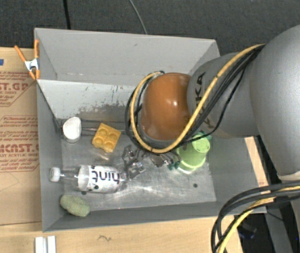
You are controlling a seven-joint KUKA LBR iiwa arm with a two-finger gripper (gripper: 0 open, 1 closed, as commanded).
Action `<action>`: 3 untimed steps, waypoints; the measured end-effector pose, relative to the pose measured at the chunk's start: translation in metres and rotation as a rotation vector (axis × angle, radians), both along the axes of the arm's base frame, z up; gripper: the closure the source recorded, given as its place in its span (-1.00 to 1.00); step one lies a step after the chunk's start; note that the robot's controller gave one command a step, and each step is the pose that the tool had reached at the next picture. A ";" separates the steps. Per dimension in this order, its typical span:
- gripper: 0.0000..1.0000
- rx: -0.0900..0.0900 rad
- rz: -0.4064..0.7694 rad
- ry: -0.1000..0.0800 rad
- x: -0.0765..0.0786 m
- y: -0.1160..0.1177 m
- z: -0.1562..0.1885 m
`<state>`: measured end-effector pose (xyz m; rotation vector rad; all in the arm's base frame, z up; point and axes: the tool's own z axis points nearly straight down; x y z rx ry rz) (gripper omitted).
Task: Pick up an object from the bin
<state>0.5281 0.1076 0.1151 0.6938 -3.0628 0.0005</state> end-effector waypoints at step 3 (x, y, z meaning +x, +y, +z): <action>1.00 -0.001 0.000 0.001 0.000 0.000 0.022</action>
Offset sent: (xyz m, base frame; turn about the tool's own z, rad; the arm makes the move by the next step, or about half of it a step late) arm 0.0000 0.0000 0.0125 0.0000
